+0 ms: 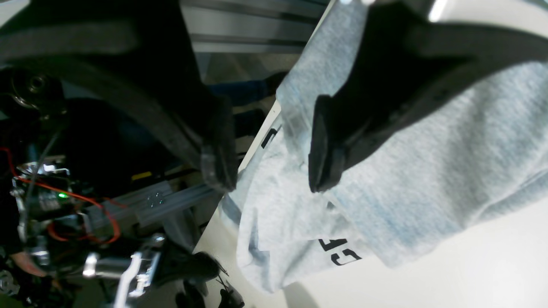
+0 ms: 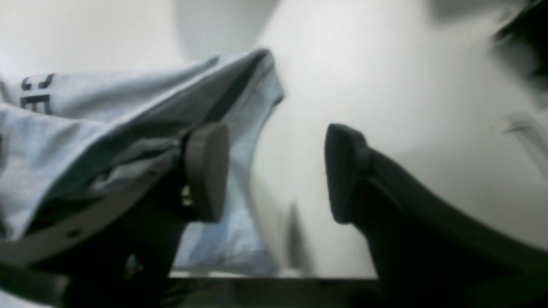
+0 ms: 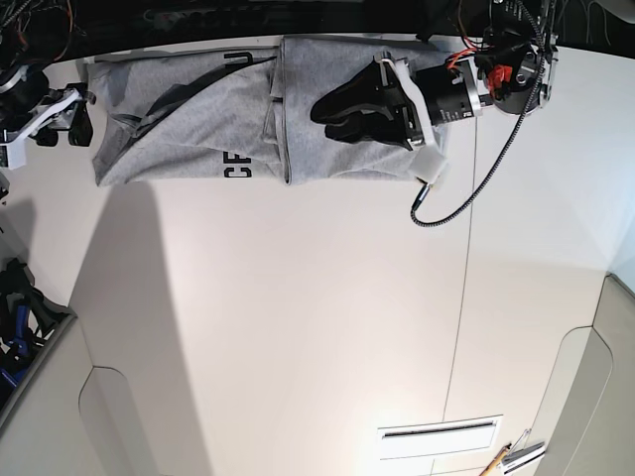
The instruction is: Fold the T-shirt properly
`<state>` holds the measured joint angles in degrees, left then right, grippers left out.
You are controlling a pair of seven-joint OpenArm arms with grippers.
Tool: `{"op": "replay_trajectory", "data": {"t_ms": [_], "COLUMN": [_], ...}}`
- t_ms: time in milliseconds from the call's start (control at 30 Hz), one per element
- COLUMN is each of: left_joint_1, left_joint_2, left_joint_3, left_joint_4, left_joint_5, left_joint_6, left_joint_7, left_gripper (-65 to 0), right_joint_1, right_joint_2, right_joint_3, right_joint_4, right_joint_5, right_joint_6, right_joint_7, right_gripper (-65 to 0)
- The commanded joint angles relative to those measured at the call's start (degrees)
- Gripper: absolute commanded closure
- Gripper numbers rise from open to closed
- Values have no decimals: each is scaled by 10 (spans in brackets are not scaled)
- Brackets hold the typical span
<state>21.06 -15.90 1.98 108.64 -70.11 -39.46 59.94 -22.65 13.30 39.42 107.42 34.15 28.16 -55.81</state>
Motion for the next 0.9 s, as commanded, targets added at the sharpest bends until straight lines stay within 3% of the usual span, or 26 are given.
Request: {"op": "replay_trajectory", "data": {"t_ms": [0, 100, 367, 567, 800, 867], "left_joint_1": [-4, -7, -8, -10, -10, -11], "left_joint_2": [-2, -2, -2, -2, -2, -2], "left_joint_3": [-1, -1, -1, -1, -1, -1], "left_joint_4": [9, 9, 9, 9, 9, 9], "left_joint_5": [-16, -16, -3, -2, 6, 5], "left_joint_6": [-5, -5, -5, -5, -5, -5], "left_joint_7": [-10, -10, -10, -10, -10, -10], "left_gripper": [-305, -305, -305, -305, -305, -305], "right_joint_1": [10, 40, 99, 94, 94, 94], "right_joint_2": [8, 9, 23, 18, 17, 17], "right_joint_3": [4, 4, 4, -3, -8, -8], "right_joint_4": [-15, -97, -265, -273, -273, -273], "right_joint_5": [27, 114, 186, 249, 269, 289], "right_joint_6": [11, 48, 51, 57, 61, 62], "right_joint_7": [2, -35, -74, -123, -135, -140], "right_gripper": [-358, -358, -358, -358, -356, -309]}}
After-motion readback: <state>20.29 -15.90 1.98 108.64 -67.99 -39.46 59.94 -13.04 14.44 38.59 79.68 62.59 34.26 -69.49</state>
